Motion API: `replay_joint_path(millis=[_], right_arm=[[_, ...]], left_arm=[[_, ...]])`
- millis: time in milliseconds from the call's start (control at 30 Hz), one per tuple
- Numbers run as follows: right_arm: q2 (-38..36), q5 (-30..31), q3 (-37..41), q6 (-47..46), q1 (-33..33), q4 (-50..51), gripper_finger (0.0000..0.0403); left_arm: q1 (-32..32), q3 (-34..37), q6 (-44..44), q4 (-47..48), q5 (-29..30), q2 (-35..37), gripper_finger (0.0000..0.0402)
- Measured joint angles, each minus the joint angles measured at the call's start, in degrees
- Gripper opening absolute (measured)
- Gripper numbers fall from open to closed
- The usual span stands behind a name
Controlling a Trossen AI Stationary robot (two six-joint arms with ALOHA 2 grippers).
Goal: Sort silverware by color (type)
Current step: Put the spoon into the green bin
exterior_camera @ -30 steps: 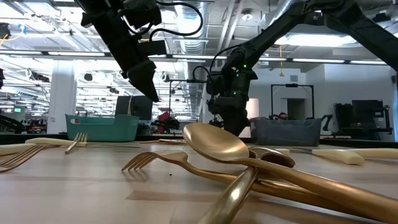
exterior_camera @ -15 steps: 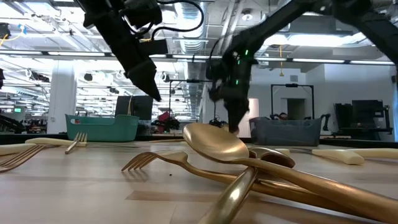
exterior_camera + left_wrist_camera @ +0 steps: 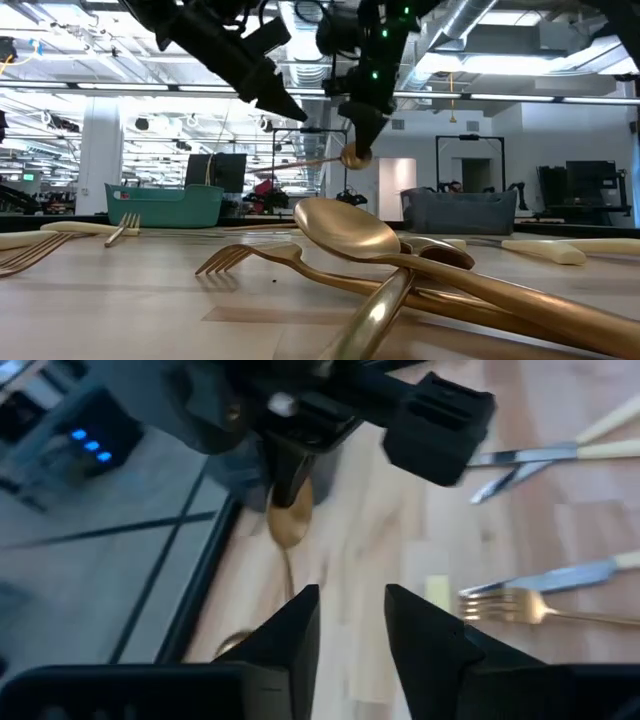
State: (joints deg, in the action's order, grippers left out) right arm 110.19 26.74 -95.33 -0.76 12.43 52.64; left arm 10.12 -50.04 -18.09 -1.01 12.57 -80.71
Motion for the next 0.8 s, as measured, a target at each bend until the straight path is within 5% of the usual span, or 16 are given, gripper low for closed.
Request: replay_joint_path(millis=[400,567,800], right_arm=[[0.41,3.65,-0.02,-2.21,-10.95,-4.37,0.0026],[0.88,4.64,0.00,-1.79,-12.54,-6.10,0.0027],[0.83,6.59,-0.04,-2.17,-12.92,-7.18,0.0027]], left_arm=[[-0.60,0.00,5.70,9.26,-1.14,0.02,0.0190],[-0.58,0.02,8.02,9.53,-5.62,0.02,0.0161],[-0.46,0.02,10.06,13.41,-5.93,0.02,0.0068]])
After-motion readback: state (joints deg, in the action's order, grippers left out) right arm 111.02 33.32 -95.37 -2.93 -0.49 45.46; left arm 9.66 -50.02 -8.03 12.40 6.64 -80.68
